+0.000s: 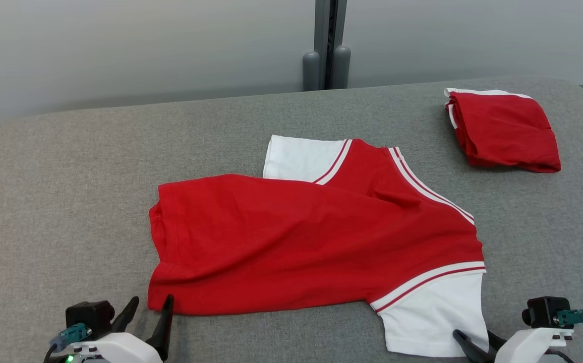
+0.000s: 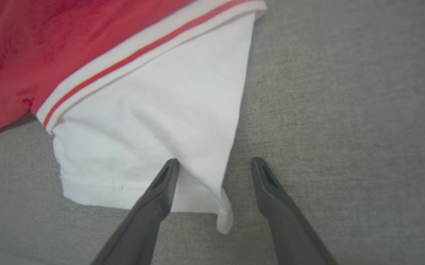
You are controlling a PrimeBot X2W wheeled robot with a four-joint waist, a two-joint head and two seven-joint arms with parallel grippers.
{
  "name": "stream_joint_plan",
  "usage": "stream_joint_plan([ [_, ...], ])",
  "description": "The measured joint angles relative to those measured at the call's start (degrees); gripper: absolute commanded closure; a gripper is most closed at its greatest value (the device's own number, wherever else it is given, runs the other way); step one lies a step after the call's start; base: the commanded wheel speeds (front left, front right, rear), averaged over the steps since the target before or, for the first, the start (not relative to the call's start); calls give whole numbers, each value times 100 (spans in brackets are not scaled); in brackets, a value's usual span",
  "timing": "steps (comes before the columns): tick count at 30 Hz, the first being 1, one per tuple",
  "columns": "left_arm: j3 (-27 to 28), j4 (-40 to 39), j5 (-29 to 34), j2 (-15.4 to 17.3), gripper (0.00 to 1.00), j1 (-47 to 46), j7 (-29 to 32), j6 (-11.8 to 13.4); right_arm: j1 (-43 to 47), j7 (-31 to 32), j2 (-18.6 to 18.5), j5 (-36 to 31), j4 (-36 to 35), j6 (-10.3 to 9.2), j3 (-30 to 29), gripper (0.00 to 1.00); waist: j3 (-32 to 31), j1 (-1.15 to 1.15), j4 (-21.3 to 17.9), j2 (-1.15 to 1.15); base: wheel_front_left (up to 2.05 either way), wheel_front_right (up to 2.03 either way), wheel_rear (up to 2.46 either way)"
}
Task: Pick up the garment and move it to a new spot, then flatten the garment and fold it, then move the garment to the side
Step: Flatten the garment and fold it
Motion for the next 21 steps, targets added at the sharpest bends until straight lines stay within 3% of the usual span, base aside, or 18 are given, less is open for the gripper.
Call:
stream_joint_plan([
  [9,-171,336,-183,56,0,-95,560,-109,-89,1,-88,279,15,-10,310,0,-16,0,-28,0,0,0,0],
  [15,-164,486,-198,62,0,-291,520,-119,-103,1,-130,482,-66,-10,538,0,12,0,-62,0,0,0,0],
  [16,-163,517,-198,62,0,-314,499,-119,-105,1,-134,505,-80,-10,572,3,20,0,-60,0,0,0,0],
  [18,-172,600,-220,57,0,-348,486,-134,-106,1,-145,572,-96,-9,621,18,33,0,-52,0,0,0,0],
  [21,-192,708,-237,56,0,-431,477,-157,-119,1,-154,639,-100,-9,720,54,36,0,-49,0,0,0,0],
])
